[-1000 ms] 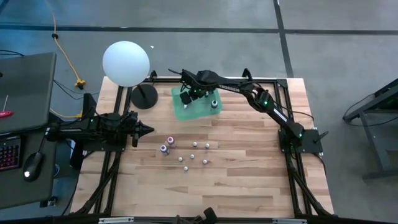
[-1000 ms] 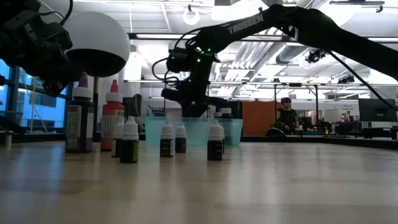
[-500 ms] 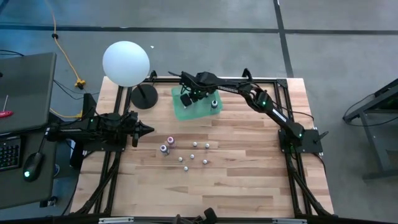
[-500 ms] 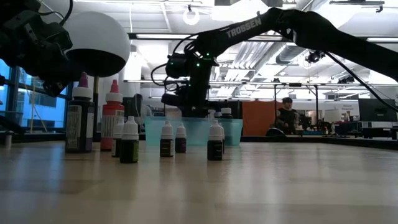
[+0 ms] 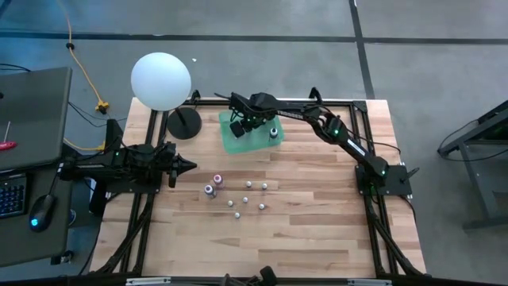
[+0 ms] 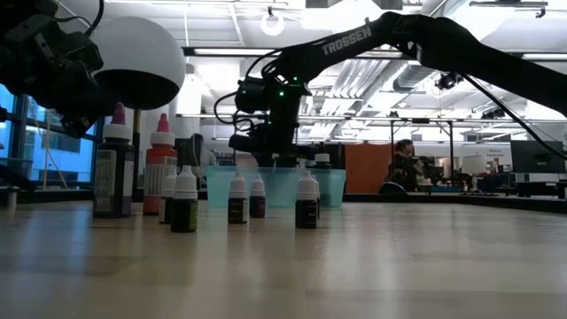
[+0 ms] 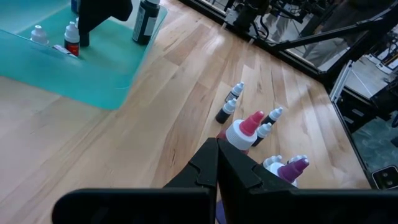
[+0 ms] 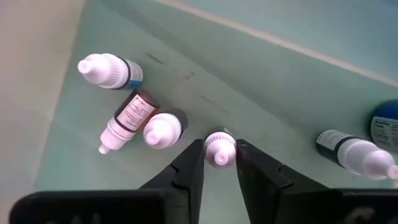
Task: Pick & Place food coloring
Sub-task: Put the small red dye bottle in the green bin, then put the small purple dye bottle in the green bin
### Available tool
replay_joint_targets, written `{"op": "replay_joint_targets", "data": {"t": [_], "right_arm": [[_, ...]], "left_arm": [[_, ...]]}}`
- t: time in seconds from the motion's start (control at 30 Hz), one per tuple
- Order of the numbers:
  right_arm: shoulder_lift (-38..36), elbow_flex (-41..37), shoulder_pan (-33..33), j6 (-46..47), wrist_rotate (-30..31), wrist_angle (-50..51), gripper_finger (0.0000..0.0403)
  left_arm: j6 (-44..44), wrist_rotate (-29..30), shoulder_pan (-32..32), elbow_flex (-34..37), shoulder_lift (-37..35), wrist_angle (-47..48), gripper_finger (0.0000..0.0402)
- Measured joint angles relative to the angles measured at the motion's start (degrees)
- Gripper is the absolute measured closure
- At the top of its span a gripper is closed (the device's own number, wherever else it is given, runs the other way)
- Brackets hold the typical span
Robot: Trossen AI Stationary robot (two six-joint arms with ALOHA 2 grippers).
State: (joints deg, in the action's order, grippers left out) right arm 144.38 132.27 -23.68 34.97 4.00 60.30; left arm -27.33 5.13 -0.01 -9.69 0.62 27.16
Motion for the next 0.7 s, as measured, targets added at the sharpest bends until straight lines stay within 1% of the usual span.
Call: {"op": "replay_joint_targets", "data": {"t": [0.5, 0.7], "right_arm": [[-0.2, 0.0, 0.0, -2.0, -0.3, -0.2, 0.0228], [-2.5, 0.1, -0.3, -3.8, 0.0, 0.4, 0.0213]], "left_arm": [[0.0, 0.0, 0.0, 0.0, 0.0, 0.0, 0.0401], [0.0, 0.0, 0.0, 0.0, 0.0, 0.0, 0.0401]]}}
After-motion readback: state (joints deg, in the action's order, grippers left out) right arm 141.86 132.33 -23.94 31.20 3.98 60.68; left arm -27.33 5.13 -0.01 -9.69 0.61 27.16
